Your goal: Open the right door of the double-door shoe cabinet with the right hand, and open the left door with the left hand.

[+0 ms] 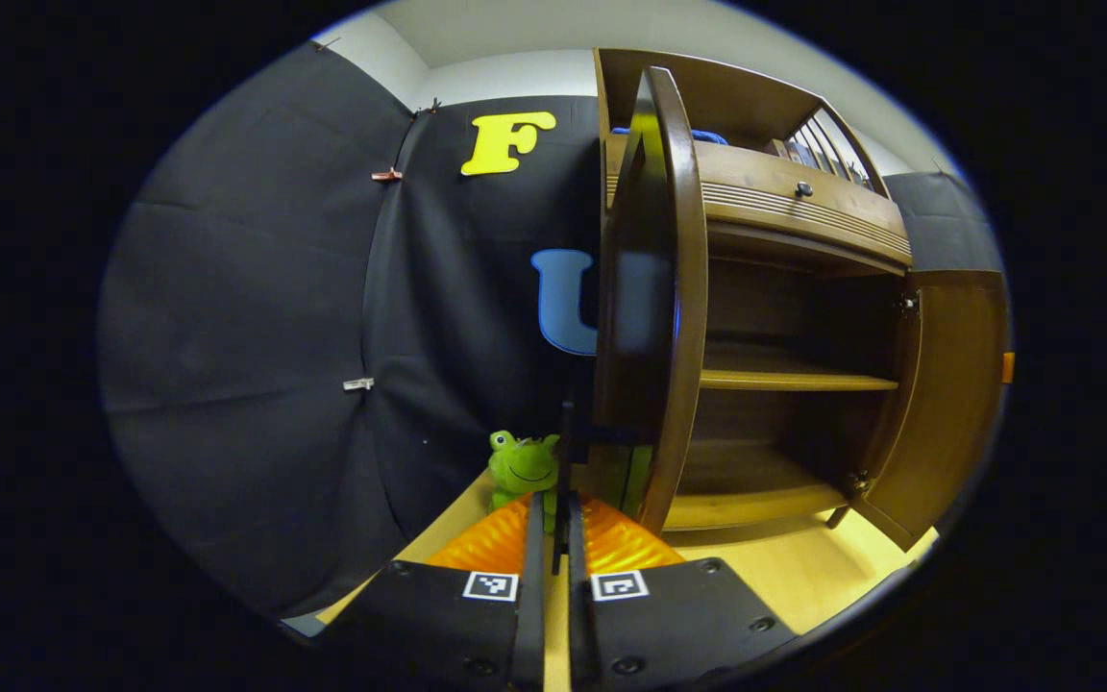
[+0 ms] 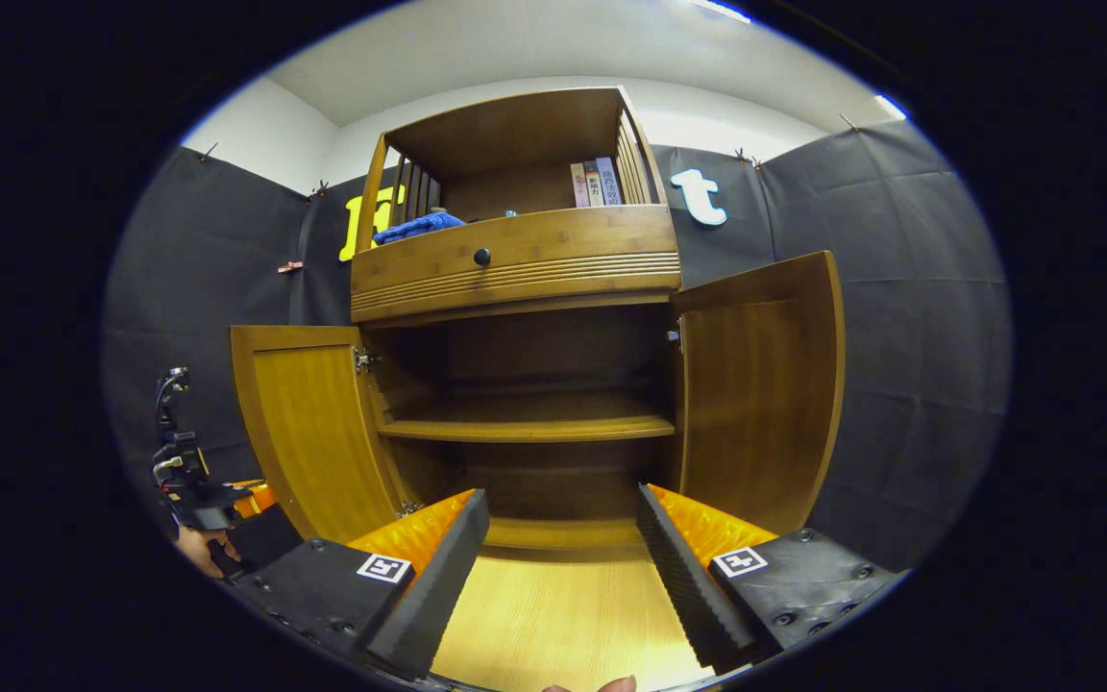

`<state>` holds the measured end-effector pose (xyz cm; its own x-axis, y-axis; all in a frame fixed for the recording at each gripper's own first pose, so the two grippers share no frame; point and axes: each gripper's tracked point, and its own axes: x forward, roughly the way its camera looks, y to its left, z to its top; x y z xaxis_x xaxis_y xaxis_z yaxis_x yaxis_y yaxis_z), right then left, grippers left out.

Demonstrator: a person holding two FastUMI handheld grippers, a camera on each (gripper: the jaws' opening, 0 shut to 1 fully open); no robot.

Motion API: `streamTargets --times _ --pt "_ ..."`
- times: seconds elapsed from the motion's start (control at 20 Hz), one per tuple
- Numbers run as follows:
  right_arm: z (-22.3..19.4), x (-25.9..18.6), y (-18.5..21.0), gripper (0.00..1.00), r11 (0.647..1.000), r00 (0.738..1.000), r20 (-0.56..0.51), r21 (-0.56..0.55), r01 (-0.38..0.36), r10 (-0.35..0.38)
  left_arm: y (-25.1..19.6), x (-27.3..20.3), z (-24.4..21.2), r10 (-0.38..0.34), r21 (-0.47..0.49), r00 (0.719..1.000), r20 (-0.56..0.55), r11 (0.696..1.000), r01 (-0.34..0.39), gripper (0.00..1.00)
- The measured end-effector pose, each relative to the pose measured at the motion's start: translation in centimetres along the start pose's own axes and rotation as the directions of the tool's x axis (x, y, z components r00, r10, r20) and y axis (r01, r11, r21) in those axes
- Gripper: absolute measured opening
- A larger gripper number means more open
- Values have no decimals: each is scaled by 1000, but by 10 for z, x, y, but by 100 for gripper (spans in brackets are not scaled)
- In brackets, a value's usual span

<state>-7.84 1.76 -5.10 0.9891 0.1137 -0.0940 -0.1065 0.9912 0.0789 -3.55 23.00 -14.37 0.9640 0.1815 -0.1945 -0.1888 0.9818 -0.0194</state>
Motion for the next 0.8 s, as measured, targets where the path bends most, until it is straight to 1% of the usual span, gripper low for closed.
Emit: streamTargets --times 0.1,0.2,0.25,0.35,0.45,0.5,0.6,0.75,0.8 --pt "-1 1 2 98 1000 1000 1 -2 8 -8 1 -10 4 3 22 1000 13 1000 -3 19" --pt "-2 3 5 98 1000 1000 0 1 9 -9 2 -20 6 -2 31 1000 21 1000 1 19" --pt "-3 4 6 98 1000 1000 -1 3 7 -7 1 -27 7 -7 34 1000 17 999 6 22" --pt "-5 8 8 98 1000 1000 -7 9 -2 2 4 -38 11 5 43 1000 26 999 -6 40" --pt "-5 10 8 98 1000 1000 -11 11 -13 13 3 -49 17 13 44 999 43 999 -15 69" --pt "-4 12 7 98 1000 1000 -10 11 -17 17 3 -54 19 30 52 998 49 998 -32 83" --pt "-3 14 5 98 1000 1000 -9 15 -25 26 -10 -65 25 18 64 999 51 998 -21 96" --pt "-2 17 -2 98 999 1000 -11 21 -29 30 -37 -75 45 -13 60 997 78 998 8 96" --pt "-2 17 -5 98 999 1000 -12 25 -27 28 -46 -77 52 -20 60 996 86 998 15 94"
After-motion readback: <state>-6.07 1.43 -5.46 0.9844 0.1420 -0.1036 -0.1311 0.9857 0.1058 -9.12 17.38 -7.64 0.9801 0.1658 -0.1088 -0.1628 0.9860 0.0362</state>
